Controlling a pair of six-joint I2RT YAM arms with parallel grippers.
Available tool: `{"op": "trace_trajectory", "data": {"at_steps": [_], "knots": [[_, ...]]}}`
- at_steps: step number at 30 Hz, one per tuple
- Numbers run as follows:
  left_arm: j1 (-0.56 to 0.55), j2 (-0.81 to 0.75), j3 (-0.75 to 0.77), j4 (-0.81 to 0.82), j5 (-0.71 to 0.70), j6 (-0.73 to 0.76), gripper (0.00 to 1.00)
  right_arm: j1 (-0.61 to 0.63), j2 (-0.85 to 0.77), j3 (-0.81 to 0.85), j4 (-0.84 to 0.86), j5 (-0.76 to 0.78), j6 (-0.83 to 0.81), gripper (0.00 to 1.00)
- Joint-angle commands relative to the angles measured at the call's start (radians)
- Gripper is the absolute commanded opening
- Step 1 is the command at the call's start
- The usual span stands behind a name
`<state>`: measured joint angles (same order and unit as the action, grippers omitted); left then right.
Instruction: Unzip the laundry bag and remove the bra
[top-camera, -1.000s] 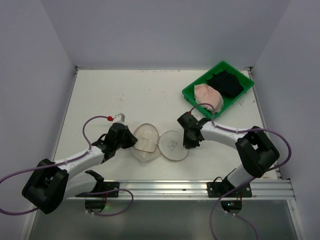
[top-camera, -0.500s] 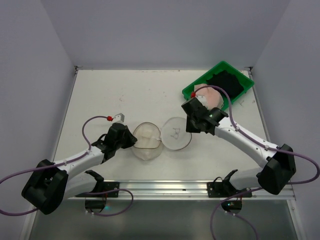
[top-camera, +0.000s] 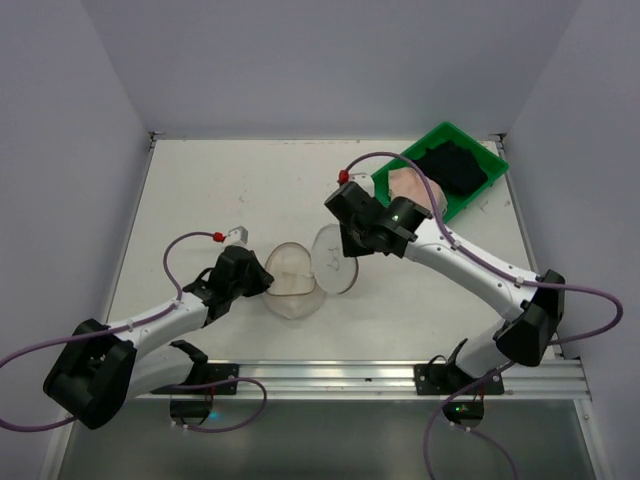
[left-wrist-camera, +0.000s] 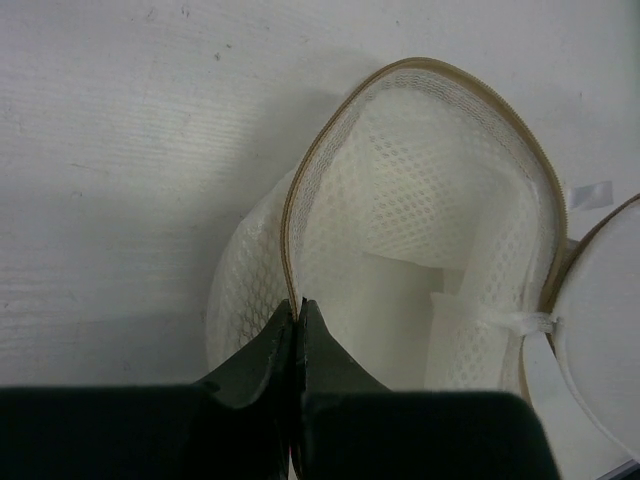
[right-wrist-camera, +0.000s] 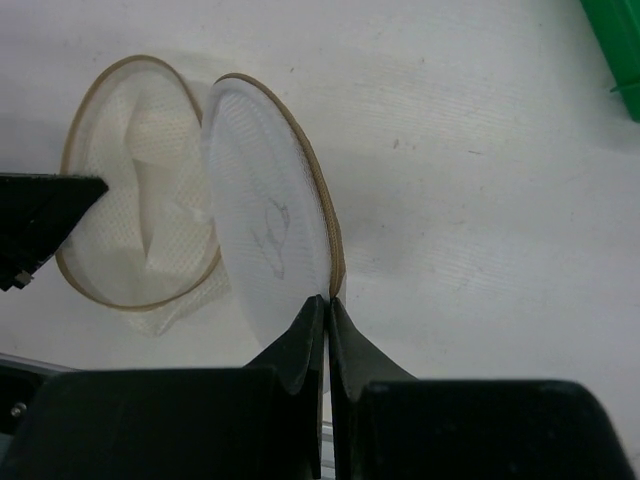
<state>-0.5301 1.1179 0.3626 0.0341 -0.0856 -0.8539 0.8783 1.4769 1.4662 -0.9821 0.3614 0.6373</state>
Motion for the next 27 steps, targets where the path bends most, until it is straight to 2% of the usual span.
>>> {"op": "trace_trajectory", "data": {"at_steps": [1,9,12,16,20,27], "knots": [[0.008,-0.021,0.022,0.006,-0.039,-0.016,0.0,0.043,0.092,0.101,-0.076,0.025,-0.007,0.0],[0.007,-0.043,-0.004,0.013,-0.036,-0.016,0.0,0.108,0.307,0.328,-0.101,-0.039,-0.017,0.0],[0.009,-0.052,-0.022,0.024,-0.026,-0.022,0.0,0.131,0.359,0.368,-0.061,-0.127,-0.028,0.0],[0.008,-0.061,-0.068,0.069,-0.009,-0.051,0.0,0.146,0.379,0.346,0.075,-0.251,-0.03,0.0],[0.007,-0.078,-0.097,0.076,-0.013,-0.068,0.0,0.148,0.382,0.252,0.229,-0.404,-0.019,0.04],[0.009,-0.174,-0.163,0.043,-0.068,-0.112,0.0,0.149,0.41,0.128,0.437,-0.505,0.013,0.07]]}}
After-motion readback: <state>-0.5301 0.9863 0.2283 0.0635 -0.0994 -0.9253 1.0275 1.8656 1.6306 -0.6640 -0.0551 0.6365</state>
